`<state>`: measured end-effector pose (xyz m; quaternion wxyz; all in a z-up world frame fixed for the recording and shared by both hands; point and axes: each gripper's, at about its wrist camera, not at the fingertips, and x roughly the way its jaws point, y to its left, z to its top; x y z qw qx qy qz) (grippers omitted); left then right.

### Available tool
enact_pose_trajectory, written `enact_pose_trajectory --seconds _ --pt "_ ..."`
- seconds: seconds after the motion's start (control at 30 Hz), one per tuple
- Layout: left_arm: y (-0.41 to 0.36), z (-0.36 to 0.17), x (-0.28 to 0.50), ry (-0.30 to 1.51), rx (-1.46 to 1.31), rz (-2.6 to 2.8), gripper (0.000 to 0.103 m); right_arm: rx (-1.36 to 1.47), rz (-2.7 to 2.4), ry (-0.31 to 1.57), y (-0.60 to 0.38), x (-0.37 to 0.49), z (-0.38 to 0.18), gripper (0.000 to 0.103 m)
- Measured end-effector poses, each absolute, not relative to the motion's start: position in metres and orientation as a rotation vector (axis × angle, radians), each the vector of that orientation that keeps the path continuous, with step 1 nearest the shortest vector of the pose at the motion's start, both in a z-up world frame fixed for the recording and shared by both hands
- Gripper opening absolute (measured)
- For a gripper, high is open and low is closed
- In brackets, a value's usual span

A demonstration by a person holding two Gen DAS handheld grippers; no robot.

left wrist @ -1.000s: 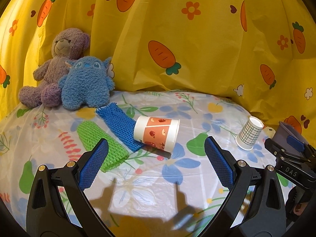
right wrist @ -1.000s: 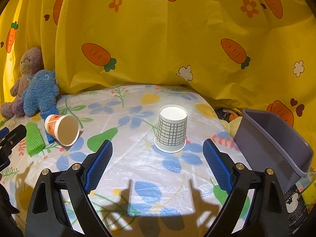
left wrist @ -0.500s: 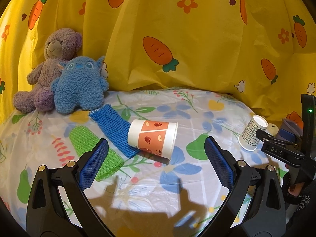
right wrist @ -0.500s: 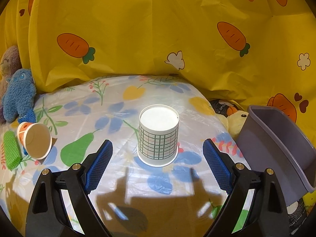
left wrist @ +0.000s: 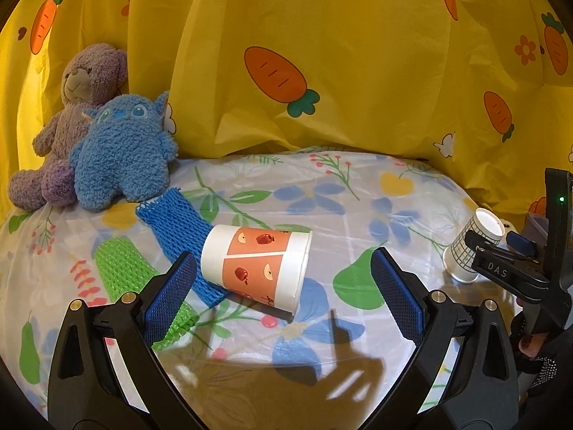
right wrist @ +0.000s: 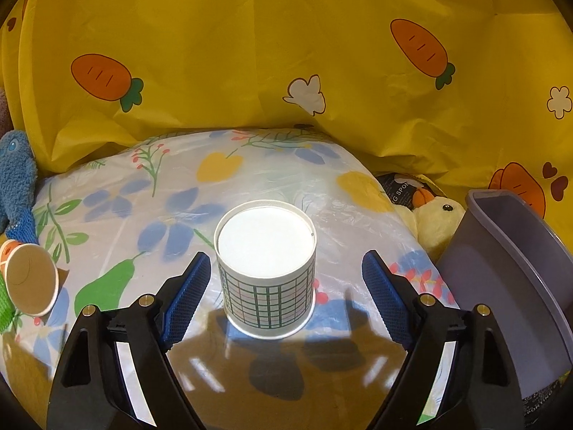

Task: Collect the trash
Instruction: 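Grasp the checkered cup with the right tool while the left tool grasps the orange cup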

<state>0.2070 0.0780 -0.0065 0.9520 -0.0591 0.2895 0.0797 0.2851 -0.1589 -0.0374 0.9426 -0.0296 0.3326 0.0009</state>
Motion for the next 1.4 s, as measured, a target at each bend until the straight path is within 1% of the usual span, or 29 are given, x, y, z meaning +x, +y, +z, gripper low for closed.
enact_pose_trajectory --seconds 0.07,0.23,0.4,0.47,0.5,0.7,0.77,0.87,0.93,0.97,1.03,1.07,1.13,1.17,1.23,1.33,1.4 --pt "0.080 -0.010 0.212 0.595 -0.131 0.164 0.096 -0.062 0.003 0.679 -0.158 0.288 -0.039 0.081" --pt "0.086 -0.020 0.218 0.611 -0.154 0.168 0.096 -0.069 0.007 0.689 -0.156 0.295 -0.044 0.078" --pt "0.092 -0.027 0.221 0.621 -0.176 0.165 0.096 -0.062 0.017 0.707 -0.157 0.301 -0.046 0.070" --pt "0.093 -0.029 0.222 0.625 -0.183 0.162 0.096 -0.066 0.020 0.714 -0.156 0.303 -0.047 0.061" --pt "0.094 -0.030 0.222 0.627 -0.183 0.162 0.096 -0.066 0.024 0.719 -0.156 0.303 -0.047 0.058" --pt "0.099 -0.036 0.226 0.643 -0.203 0.164 0.096 -0.068 0.040 0.698 -0.154 0.301 -0.045 0.055" --pt "0.101 -0.038 0.228 0.653 -0.206 0.165 0.093 -0.068 0.044 0.690 -0.153 0.298 -0.044 0.055" --pt "0.104 -0.043 0.230 0.675 -0.216 0.167 0.084 -0.061 0.047 0.687 -0.154 0.296 -0.044 0.055" --pt "0.106 -0.045 0.232 0.685 -0.225 0.172 0.073 -0.059 0.047 0.682 -0.154 0.295 -0.043 0.056" --pt "0.107 -0.046 0.232 0.689 -0.222 0.177 0.070 -0.061 0.049 0.680 -0.154 0.294 -0.043 0.056" --pt "0.107 -0.047 0.232 0.698 -0.219 0.179 0.051 -0.068 0.052 0.677 -0.152 0.294 -0.043 0.056" --pt "0.107 -0.048 0.232 0.701 -0.220 0.175 0.047 -0.072 0.052 0.674 -0.152 0.293 -0.043 0.056" --pt "0.108 -0.048 0.232 0.698 -0.225 0.162 0.033 -0.075 0.053 0.669 -0.151 0.292 -0.043 0.056" --pt "0.107 -0.048 0.232 0.698 -0.226 0.160 0.029 -0.075 0.053 0.667 -0.151 0.292 -0.043 0.056" --pt "0.108 -0.048 0.232 0.696 -0.229 0.152 0.015 -0.072 0.053 0.663 -0.151 0.291 -0.042 0.056" --pt "0.109 -0.048 0.230 0.682 -0.242 0.141 0.003 -0.069 0.055 0.655 -0.151 0.289 -0.041 0.055" --pt "0.108 -0.047 0.228 0.671 -0.245 0.133 0.002 -0.071 0.059 0.653 -0.151 0.287 -0.041 0.055"
